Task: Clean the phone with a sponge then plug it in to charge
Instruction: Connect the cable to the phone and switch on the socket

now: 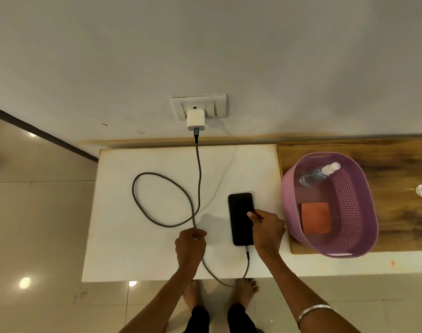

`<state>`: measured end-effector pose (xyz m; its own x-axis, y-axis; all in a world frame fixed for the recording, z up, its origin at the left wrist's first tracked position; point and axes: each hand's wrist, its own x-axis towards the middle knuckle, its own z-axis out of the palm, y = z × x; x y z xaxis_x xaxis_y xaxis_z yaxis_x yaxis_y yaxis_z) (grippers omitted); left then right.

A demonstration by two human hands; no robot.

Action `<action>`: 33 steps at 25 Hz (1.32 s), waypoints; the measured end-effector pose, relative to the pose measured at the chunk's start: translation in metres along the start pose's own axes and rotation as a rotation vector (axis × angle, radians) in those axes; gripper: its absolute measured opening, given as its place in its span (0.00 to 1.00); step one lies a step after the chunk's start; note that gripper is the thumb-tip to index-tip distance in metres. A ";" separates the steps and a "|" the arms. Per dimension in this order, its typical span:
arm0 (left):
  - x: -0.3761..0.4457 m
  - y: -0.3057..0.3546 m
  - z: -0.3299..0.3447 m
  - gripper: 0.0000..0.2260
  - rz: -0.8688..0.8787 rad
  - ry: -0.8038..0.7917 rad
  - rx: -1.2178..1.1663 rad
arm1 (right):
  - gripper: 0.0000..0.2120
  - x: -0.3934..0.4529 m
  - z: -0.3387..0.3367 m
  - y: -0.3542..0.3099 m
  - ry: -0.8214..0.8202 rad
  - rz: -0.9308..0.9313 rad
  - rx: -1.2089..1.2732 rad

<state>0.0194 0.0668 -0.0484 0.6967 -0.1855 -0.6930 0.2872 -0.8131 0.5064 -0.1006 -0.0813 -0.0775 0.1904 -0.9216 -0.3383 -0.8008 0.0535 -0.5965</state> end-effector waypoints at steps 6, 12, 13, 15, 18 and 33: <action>-0.011 0.007 0.004 0.14 0.144 0.055 0.182 | 0.07 0.008 -0.003 -0.004 -0.020 0.008 -0.018; -0.009 0.012 0.018 0.20 0.634 -0.047 0.475 | 0.08 0.014 -0.004 -0.004 -0.053 0.005 -0.052; -0.007 0.012 0.020 0.22 0.685 -0.057 0.523 | 0.09 0.012 -0.003 -0.003 -0.049 -0.007 -0.053; -0.003 0.009 0.023 0.23 0.759 -0.072 0.600 | 0.10 0.007 -0.001 0.000 -0.044 -0.064 -0.081; -0.001 0.005 0.023 0.22 0.807 -0.076 0.630 | 0.16 -0.002 0.001 0.005 -0.096 -0.171 -0.182; 0.000 0.025 -0.013 0.29 1.168 0.201 0.366 | 0.39 0.038 -0.013 -0.148 -0.050 -0.638 -0.196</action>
<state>0.0354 0.0540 -0.0289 0.5095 -0.8406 0.1838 -0.7507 -0.3299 0.5724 0.0179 -0.1289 0.0071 0.6835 -0.7299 0.0009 -0.6099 -0.5718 -0.5488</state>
